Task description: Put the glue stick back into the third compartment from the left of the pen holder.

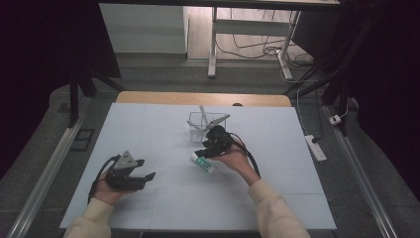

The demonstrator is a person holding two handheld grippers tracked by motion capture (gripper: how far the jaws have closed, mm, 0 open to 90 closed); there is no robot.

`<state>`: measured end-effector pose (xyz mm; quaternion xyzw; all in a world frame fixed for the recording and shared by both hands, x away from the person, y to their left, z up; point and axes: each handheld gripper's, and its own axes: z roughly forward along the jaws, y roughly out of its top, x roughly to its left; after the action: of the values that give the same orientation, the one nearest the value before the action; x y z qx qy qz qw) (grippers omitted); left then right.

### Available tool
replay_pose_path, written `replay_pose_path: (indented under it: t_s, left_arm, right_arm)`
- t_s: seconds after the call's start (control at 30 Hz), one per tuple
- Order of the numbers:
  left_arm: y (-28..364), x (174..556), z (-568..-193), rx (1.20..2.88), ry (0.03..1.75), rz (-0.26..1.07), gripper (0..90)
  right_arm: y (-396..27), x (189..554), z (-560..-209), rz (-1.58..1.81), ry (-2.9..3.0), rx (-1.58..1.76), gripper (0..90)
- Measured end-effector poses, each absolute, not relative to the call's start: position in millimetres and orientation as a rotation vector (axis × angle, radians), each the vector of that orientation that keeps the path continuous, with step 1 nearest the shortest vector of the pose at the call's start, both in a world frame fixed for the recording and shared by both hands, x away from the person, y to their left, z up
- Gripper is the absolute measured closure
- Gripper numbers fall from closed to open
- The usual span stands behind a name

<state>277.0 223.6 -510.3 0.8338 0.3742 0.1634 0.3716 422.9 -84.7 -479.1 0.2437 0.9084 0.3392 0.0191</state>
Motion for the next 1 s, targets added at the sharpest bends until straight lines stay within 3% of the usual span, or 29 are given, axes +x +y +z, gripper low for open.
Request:
replay_pose_path:
  t_s: [0.77,1.0]
  left_arm:
    - [224,278,-511,2.14,0.961,0.416,34.3]
    - [224,278,-511,2.139,0.962,0.415,34.3]
  right_arm:
    - [-59,421,-507,0.886,2.874,0.739,42.0]
    - [-55,420,-511,0.851,2.872,0.711,53.5]
